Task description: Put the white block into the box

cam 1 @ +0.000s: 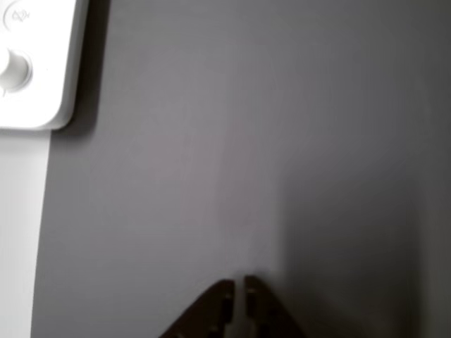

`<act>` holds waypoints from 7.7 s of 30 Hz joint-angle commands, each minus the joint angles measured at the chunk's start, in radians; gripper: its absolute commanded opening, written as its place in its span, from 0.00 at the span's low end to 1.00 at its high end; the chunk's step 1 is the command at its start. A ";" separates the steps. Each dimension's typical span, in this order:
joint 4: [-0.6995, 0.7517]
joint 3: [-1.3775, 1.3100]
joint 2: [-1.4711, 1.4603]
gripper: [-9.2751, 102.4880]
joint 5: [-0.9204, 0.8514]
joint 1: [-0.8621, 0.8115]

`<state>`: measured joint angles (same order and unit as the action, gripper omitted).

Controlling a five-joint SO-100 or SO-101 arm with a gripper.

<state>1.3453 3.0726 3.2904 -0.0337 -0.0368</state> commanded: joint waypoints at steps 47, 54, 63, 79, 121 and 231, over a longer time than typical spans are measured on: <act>-0.014 0.020 0.035 0.07 -0.005 0.017; -0.014 0.020 0.035 0.07 -0.005 0.017; -0.014 0.020 0.035 0.07 -0.002 0.017; -0.014 0.020 0.035 0.07 -0.002 0.017; -0.202 -0.747 -1.026 0.07 0.015 -0.173; 0.094 -2.247 -2.398 0.07 0.686 -0.244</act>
<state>1.4297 0.8636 0.8652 0.5737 -0.2961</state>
